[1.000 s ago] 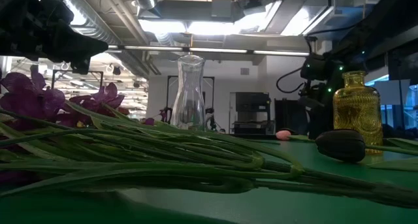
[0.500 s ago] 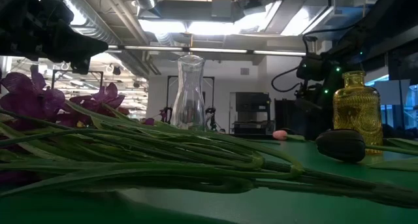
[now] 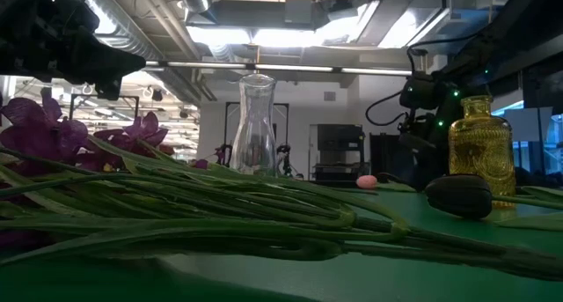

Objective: Sort flowers into vase by color
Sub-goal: Put the left pink tulip into the yellow vase, then put the right pink tulip into the yellow vase

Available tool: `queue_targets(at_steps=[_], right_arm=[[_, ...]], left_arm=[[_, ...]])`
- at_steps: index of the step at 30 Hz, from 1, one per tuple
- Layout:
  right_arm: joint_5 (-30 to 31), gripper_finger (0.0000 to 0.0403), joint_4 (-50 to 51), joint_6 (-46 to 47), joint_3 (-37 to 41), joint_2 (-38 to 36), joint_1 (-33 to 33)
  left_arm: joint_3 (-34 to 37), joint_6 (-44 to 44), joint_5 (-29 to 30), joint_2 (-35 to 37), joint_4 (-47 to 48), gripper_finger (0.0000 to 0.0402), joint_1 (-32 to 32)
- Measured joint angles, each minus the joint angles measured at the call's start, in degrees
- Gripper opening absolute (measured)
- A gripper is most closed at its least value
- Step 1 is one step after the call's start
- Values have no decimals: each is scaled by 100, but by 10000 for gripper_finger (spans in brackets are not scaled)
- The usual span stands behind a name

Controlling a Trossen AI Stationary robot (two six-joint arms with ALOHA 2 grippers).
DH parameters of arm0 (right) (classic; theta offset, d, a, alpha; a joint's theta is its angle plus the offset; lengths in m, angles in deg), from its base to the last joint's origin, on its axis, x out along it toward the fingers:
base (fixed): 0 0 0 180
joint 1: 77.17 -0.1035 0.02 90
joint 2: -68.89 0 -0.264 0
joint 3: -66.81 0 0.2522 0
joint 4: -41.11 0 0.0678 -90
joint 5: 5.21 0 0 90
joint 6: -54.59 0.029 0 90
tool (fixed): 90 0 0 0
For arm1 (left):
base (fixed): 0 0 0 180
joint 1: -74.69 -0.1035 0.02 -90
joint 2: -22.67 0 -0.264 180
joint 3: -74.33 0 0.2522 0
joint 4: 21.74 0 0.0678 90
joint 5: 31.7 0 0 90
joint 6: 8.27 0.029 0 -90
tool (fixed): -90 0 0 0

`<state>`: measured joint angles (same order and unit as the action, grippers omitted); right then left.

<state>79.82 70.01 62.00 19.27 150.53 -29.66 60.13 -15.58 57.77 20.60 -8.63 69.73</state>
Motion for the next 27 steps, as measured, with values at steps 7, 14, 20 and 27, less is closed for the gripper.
queue_targets(at_steps=[7, 14, 20, 27], right_arm=[[10, 34, 4, 40, -1, -57, 11], [107, 130, 199, 43, -189, -425, 13], [1082, 196, 1238, 578, -651, -764, 13], [1536, 213, 1828, 1124, -680, -876, 13]], left_arm=[[-1, 0, -1, -2, 0, 0, -1], [1, 0, 1, -2, 0, 0, -1], [0, 0, 0, -2, 0, 0, 0], [1, 0, 2, -1, 0, 0, 0]])
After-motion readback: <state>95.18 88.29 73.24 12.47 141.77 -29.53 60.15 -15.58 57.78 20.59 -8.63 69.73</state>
